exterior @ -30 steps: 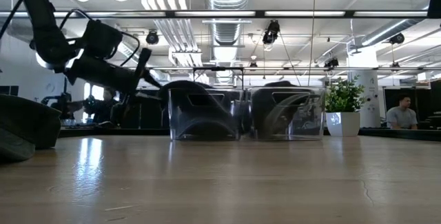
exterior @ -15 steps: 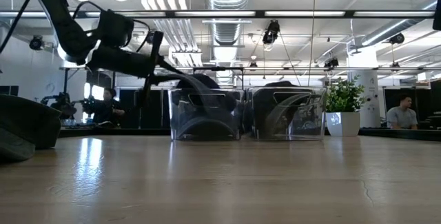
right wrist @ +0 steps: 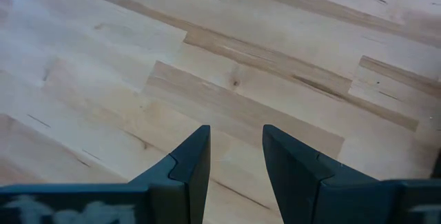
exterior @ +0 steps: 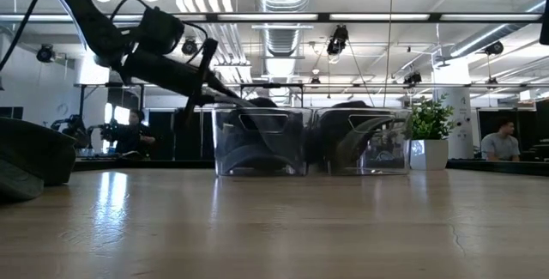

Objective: Pick & Place hat
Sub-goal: Put the blue cap into the left transparent bin

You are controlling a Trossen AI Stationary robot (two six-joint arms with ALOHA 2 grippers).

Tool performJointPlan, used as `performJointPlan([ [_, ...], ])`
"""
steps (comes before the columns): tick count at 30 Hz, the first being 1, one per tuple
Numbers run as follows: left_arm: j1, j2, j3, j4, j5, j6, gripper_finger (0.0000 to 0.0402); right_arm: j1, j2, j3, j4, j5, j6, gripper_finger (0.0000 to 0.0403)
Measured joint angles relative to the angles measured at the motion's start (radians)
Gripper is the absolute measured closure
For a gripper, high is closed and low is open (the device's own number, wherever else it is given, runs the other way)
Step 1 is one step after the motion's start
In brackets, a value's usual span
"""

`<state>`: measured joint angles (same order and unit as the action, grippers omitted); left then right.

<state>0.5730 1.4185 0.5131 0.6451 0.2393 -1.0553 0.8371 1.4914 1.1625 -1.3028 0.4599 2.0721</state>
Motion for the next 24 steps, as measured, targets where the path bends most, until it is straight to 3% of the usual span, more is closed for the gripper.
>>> performJointPlan([
  [5, -0.007, 0.0, 0.025, -0.171, -0.017, 0.069, 0.0385, 0.0, 0.0, -0.002, 0.0, 0.002, 0.03, 0.0273],
  [19, -0.046, -0.008, 0.033, -0.212, -0.029, 0.115, 0.0372, 0.0, -0.006, -0.001, 0.0, 0.003, 0.046, 0.0273],
  [24, -0.076, -0.043, 0.065, -0.353, -0.092, 0.138, 0.0347, 0.0, -0.006, -0.001, 0.0, 0.003, 0.046, 0.0273],
])
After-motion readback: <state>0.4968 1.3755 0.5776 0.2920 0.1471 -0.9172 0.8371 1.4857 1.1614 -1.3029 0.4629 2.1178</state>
